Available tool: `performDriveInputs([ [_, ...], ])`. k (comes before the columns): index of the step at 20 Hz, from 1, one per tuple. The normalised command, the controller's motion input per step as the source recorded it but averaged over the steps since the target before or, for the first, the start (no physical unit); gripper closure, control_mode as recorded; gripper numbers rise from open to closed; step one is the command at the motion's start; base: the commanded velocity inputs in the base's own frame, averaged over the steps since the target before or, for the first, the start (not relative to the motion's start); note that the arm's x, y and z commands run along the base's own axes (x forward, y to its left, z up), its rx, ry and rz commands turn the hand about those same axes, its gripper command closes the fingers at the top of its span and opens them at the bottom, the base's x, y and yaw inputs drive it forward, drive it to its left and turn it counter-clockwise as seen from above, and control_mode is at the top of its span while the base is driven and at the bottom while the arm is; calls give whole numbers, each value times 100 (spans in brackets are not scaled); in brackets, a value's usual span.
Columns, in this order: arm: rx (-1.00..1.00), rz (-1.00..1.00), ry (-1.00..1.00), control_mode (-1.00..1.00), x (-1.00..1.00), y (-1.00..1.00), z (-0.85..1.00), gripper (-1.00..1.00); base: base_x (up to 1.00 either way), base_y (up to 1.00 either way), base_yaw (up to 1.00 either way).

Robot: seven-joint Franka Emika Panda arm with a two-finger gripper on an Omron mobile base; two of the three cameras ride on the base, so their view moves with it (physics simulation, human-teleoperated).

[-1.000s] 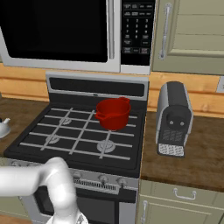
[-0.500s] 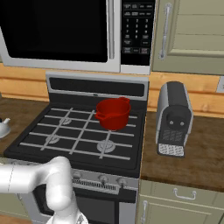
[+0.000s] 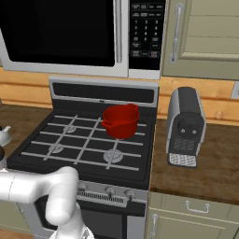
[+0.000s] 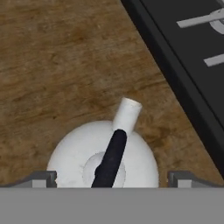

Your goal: Pick the kettle from the counter and place it on a stove burner. Then turn the burner on.

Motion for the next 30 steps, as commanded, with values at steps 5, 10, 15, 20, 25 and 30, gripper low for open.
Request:
performDriveInputs([
  [5, 0, -7, 0, -100, 31, 11, -21, -100, 0, 0, 0],
  [10, 0, -6, 0, -100, 24, 20, -13, -100, 0, 0, 0],
  [15, -1, -3, 0, -100, 12, 18, -18, -100, 0, 0, 0],
  [20, -6, 0, 0, -100, 11, 3, -23, 100, 0, 0, 0],
  [25, -3, 0, -11, -100, -10, -14, -23, 100, 0, 0, 0],
  [30, -6, 0, -53, -100, -69, -66, -2, 100, 0, 0, 0],
])
